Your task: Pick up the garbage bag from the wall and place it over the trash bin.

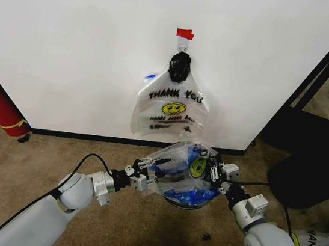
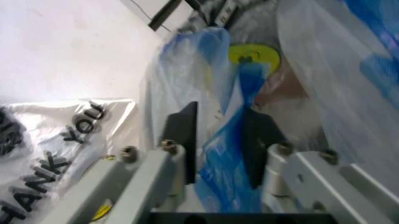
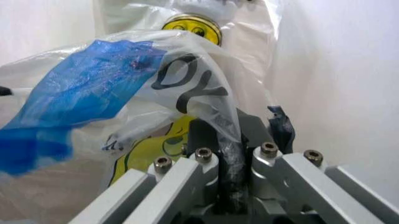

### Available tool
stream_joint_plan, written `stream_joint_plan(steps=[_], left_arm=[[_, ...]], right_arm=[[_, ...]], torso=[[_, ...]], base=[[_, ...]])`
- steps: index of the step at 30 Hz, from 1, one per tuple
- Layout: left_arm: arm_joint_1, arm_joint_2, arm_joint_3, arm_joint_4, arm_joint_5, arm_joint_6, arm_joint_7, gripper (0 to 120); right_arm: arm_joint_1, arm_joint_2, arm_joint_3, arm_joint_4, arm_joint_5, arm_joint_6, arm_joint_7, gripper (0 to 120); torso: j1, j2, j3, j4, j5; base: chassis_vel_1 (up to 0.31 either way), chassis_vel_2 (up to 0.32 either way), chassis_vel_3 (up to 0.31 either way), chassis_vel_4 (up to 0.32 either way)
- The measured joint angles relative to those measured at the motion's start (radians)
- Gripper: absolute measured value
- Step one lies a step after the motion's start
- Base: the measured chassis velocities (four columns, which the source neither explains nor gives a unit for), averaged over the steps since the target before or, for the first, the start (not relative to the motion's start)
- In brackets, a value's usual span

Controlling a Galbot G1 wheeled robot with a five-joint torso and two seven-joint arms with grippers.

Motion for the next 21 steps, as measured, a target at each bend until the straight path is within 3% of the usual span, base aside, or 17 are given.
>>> stream_joint_plan(steps=[3,4,6,9,10,14,16,21], left_arm=[[0.013,0.013,0.019,-0.008,-0.142,0.013,0.0,7],[0.013,0.013,0.019,-0.008,-0.142,0.013,0.0,7],[0.019,0.022,0.041,-0.014,-0.302,0.035,0.002,0],[0.019,0.03,0.058,-0.032,-0.554,0.095,0.008,0],[0.019,0.03,0.058,-0.032,-0.554,0.095,0.008,0],[-0.009,0.022,0.054,-0.043,-0.817,0.193,-0.017,0],[-0.023,0.012,0.047,-0.046,-0.897,0.239,-0.061,0],[-0.03,0.002,0.032,-0.043,-0.96,0.338,-0.167,0]], right_arm=[[-0.004,0.0,0.005,0.0,0.0,0.0,-0.001,1],[-0.004,0.0,0.005,0.0,0.0,0.0,-0.001,1],[-0.007,0.0,0.016,-0.009,-0.003,0.009,-0.017,1],[-0.009,0.0,0.044,-0.039,-0.012,0.07,-0.092,1],[-0.009,0.0,0.044,-0.039,-0.012,0.07,-0.092,1],[-0.016,-0.004,0.085,-0.07,0.013,0.159,-0.249,1],[-0.02,-0.004,0.099,-0.083,0.042,0.184,-0.313,1],[-0.021,-0.001,0.121,-0.119,0.147,0.238,-0.482,1]], torso=[[0.0,0.0,0.0,0.0,0.0],[0.0,0.0,0.0,0.0,0.0],[0.0,0.0,0.0,0.0,0.0],[0.0,0.0,0.0,-0.0001,0.0],[0.0,0.0,0.0,-0.0001,0.0],[0.0,0.0,0.0,-0.0001,0.0],[0.0,0.0,0.0,-0.0001,0.0],[0.0,0.0,0.0,-0.0001,0.0001]], base=[[0.0,0.0,0.0,0.0],[0.0,0.0,0.0,0.0],[0.0,0.0,0.0,0.0],[0.0,0.0,0.0,0.0],[0.0,0.0,0.0,0.0],[0.0,0.0,0.0,0.0],[0.0,0.0,0.0,0.0],[0.0,0.0,0.0,0.0]])
